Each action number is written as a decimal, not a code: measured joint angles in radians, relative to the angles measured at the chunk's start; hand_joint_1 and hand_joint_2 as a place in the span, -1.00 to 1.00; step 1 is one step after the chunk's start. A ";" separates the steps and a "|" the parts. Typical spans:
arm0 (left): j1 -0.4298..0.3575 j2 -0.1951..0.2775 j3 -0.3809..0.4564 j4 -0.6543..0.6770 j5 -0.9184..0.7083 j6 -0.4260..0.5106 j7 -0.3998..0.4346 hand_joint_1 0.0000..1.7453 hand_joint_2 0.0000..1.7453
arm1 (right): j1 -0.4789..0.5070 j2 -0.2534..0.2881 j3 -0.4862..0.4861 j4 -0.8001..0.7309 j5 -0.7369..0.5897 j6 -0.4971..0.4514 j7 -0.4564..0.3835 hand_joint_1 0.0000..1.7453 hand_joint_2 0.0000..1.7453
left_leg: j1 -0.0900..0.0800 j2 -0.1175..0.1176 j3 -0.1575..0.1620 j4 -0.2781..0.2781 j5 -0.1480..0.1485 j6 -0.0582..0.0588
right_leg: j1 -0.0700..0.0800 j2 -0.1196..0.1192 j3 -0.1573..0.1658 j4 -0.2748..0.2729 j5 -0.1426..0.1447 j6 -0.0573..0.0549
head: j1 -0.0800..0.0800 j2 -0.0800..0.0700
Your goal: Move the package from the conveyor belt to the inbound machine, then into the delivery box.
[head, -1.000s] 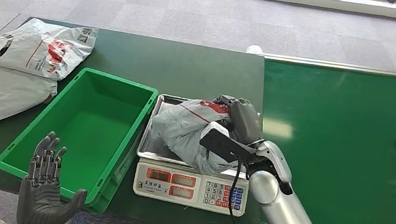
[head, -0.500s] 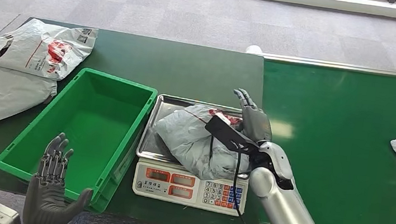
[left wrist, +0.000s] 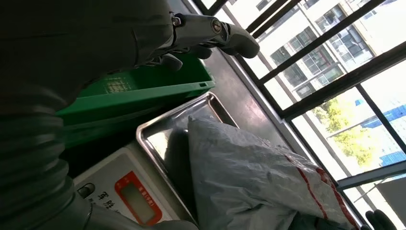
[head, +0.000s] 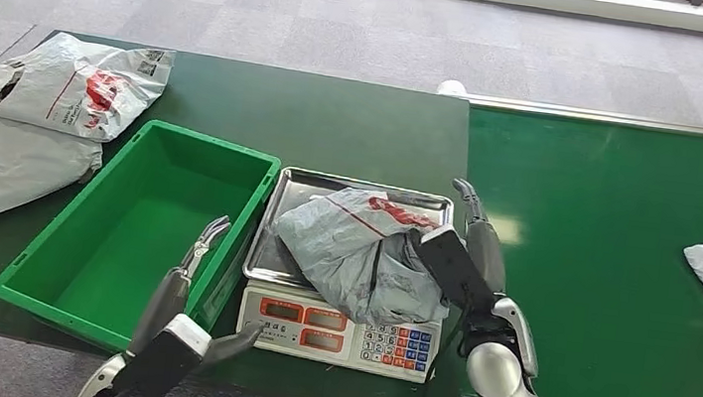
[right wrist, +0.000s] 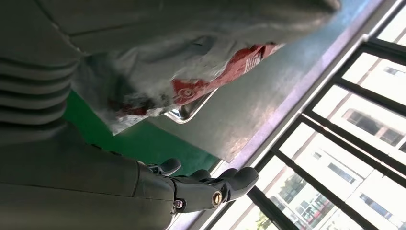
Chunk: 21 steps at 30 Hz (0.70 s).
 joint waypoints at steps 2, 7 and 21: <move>-0.068 0.000 -0.061 0.042 -0.044 0.034 0.032 -1.00 1.00 | 0.058 -0.001 -0.029 -0.053 -0.058 -0.022 -0.049 -1.00 -1.00 | 0.000 0.000 0.000 0.000 0.000 0.000 | 0.000 0.000 0.000 0.000 0.000 0.000 | 0.000 0.000; -0.215 -0.015 -0.197 0.153 -0.085 0.106 0.093 -1.00 1.00 | 0.196 -0.001 -0.073 -0.150 -0.143 -0.133 -0.174 -1.00 -1.00 | 0.000 0.002 0.000 0.000 0.000 0.000 | 0.000 0.002 0.000 0.000 0.001 0.000 | 0.000 0.000; -0.343 -0.034 -0.322 0.271 -0.099 0.145 0.154 -1.00 1.00 | 0.306 -0.012 -0.090 -0.227 -0.201 -0.228 -0.211 -1.00 -1.00 | 0.000 0.003 0.000 0.000 0.000 0.000 | 0.000 0.004 -0.001 0.000 0.001 0.000 | 0.000 0.000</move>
